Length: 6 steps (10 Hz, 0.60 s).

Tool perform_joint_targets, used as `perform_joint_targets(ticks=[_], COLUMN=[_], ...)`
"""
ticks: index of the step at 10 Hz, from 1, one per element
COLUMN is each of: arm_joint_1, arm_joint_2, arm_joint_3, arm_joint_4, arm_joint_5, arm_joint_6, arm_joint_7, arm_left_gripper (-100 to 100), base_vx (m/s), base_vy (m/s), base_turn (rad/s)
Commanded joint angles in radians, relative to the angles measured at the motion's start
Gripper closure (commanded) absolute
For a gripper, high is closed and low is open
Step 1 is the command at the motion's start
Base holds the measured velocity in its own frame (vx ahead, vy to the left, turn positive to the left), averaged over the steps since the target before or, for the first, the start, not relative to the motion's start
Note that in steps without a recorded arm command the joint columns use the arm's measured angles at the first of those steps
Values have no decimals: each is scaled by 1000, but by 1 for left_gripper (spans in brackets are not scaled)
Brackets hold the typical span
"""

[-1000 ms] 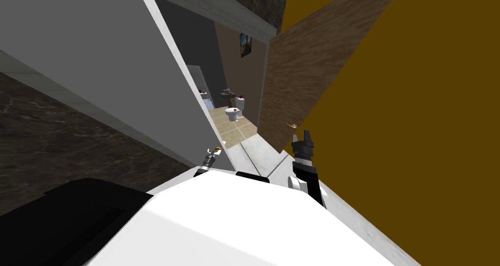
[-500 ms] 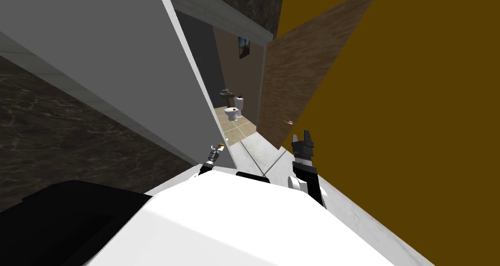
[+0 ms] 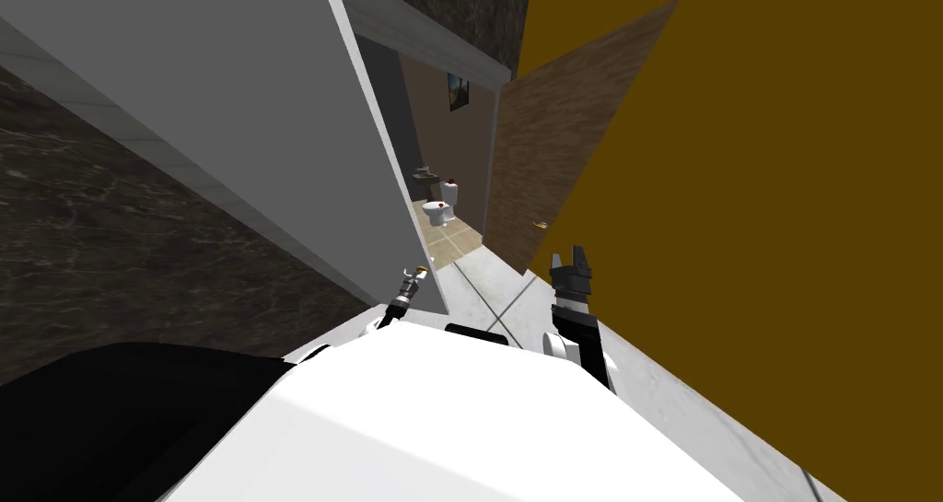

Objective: Pull the door open

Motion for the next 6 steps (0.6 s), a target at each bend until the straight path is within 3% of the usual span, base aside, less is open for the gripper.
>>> perform_joint_targets(ticks=[1,5,6], arm_joint_1=[-26,-95,-92], arm_joint_2=[-11,-16,-20], arm_joint_3=[-24,-49,-47], arm_joint_4=[4,37,47], arm_joint_5=[5,23,19], arm_joint_6=[21,49,37], arm_joint_7=[-8,-26,-23], arm_left_gripper=[100,100,100], base_vx=[-178,-162,-57], base_vy=[84,112,51], base_turn=[-66,-71,-52])
